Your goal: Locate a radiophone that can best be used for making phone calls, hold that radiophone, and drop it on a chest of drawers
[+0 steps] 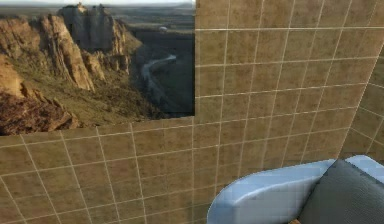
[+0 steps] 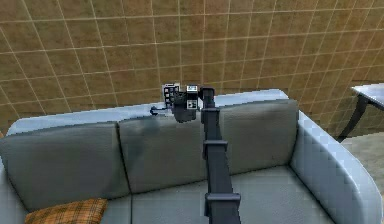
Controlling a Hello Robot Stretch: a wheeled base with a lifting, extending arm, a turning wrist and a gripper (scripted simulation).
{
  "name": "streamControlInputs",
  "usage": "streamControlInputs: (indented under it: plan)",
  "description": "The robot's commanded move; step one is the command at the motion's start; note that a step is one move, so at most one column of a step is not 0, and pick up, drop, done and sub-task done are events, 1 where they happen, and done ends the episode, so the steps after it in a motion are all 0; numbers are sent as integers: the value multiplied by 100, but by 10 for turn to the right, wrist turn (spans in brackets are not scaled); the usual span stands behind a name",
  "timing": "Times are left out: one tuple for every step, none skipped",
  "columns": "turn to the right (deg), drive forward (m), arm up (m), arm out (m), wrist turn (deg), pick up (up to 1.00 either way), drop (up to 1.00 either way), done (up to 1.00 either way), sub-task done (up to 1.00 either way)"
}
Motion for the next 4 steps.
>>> streamControlInputs:
  plan:
    - [0,0,16,0,0,0,0,0,0]
    - [0,0,0,0,-450,0,0,0,0]
    - [0,0,0,0,-450,0,0,0,0]
    - [0,0,0,0,-150,0,0,0,0]
